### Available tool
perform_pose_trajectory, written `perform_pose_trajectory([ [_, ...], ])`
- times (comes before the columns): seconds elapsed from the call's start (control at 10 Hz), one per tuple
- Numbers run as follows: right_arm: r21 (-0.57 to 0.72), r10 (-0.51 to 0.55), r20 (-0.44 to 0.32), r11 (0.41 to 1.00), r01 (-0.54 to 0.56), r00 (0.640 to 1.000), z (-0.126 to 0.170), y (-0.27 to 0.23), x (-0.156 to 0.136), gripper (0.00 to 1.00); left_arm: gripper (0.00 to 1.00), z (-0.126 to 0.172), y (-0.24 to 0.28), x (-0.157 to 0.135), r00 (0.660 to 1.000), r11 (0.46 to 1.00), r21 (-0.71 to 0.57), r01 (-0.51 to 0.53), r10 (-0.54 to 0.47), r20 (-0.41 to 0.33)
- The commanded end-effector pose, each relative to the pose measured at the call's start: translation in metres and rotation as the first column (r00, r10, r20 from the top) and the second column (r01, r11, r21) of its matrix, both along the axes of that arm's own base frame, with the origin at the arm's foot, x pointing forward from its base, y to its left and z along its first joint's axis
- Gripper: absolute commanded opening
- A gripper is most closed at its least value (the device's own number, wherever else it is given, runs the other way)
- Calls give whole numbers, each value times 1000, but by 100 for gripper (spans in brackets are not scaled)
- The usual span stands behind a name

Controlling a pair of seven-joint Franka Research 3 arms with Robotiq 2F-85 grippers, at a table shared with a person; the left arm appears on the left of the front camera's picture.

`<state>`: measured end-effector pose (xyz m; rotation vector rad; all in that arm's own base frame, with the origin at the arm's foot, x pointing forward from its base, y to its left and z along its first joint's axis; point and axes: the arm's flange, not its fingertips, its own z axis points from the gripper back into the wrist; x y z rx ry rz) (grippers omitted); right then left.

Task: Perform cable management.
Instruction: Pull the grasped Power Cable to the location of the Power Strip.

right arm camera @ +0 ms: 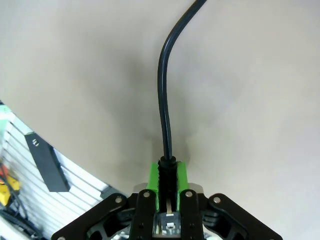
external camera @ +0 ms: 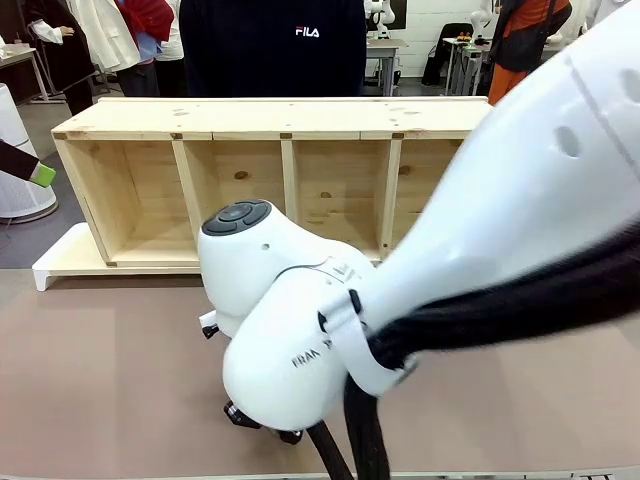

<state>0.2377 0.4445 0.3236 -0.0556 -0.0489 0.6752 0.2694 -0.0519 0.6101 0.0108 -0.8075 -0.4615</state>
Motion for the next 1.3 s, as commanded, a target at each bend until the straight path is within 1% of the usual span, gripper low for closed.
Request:
perform_pose_trajectory([
  [0.0,53,-85,35,995,83,996,5,-33,-19,16,100,0,0,2,1000,1000,-2,-2,2,7],
  [0.2,84,-183,66,981,177,981,3,-70,-22,16,100,0,0,2,1000,1000,-2,-2,2,7],
  [0.4,110,-282,92,956,271,955,-1,-111,-16,16,100,0,0,2,1000,1000,-2,-2,2,7],
  [0.5,129,-303,108,949,289,947,-3,-128,-11,16,100,0,0,2,1000,1000,-2,-2,2,7],
  [0.7,139,-300,153,950,280,942,-5,-159,4,16,100,0,0,2,1000,1000,-2,-2,2,7],
  [0.8,135,-309,162,948,289,937,-5,-174,15,16,100,0,0,2,1000,1000,-2,-2,2,7],
  [1.0,143,-346,150,935,326,926,-2,-203,28,16,100,0,0,2,1000,1000,-2,-2,2,7],
  [1.2,131,-380,150,923,363,913,4,-233,31,16,100,0,0,2,1000,1000,-2,-2,2,7],
])
